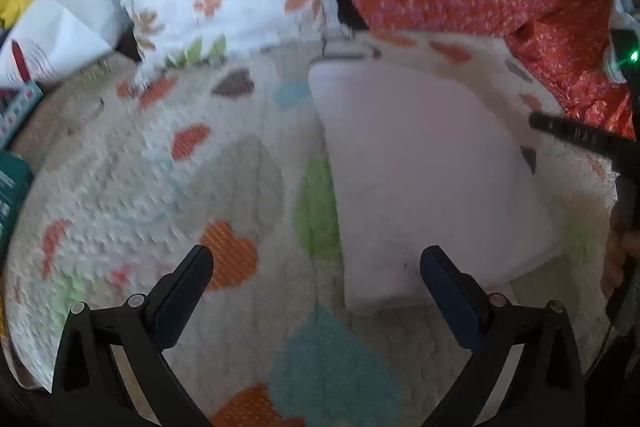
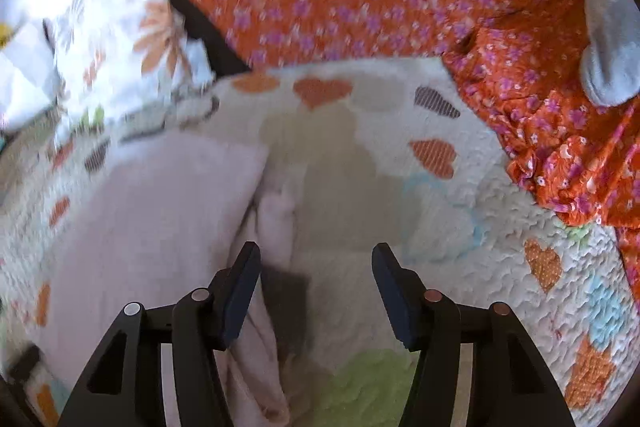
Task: Fold small clothes
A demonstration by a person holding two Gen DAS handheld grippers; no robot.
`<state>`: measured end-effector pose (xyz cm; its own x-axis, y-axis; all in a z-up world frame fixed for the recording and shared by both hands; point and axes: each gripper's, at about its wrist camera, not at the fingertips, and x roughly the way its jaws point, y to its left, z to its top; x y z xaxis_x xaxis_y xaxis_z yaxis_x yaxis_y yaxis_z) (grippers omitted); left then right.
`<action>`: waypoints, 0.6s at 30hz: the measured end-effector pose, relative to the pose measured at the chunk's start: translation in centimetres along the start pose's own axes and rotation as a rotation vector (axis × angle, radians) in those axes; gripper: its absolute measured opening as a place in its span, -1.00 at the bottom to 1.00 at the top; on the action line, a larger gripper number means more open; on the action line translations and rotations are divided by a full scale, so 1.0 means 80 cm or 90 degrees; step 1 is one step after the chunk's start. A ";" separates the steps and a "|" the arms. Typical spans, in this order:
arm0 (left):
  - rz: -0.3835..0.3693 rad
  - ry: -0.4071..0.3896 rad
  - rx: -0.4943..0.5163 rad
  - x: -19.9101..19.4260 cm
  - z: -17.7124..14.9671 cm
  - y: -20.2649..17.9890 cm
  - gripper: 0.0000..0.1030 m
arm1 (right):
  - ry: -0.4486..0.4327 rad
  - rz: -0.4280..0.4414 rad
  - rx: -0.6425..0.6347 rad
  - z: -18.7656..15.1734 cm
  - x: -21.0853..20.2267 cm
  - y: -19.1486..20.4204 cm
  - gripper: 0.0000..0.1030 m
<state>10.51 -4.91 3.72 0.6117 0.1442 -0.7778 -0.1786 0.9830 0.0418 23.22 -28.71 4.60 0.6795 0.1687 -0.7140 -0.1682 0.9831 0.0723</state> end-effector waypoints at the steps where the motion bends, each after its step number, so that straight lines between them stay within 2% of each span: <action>1: -0.006 0.007 -0.004 0.003 0.000 0.000 1.00 | -0.001 0.011 0.005 0.003 0.001 0.002 0.21; 5: -0.005 0.001 0.006 0.005 0.000 -0.006 1.00 | 0.023 0.037 -0.041 0.013 0.028 0.039 0.21; 8: -0.005 -0.003 0.020 0.005 -0.001 -0.011 1.00 | 0.062 0.056 -0.068 0.011 0.059 0.058 0.21; 10: -0.010 -0.002 0.024 0.006 0.000 -0.011 1.00 | 0.075 0.018 -0.091 0.011 0.074 0.064 0.23; 13: -0.019 0.004 0.023 0.006 0.002 -0.010 1.00 | 0.058 -0.026 -0.054 0.023 0.072 0.047 0.23; 18: -0.033 0.016 0.016 0.012 0.004 -0.008 1.00 | 0.022 0.023 0.008 0.038 0.062 0.030 0.23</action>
<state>11.49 -5.33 3.13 0.5997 0.0910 -0.7950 -0.1279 0.9916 0.0171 28.34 -25.34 3.36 0.6475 0.2018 -0.7348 -0.1827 0.9773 0.1074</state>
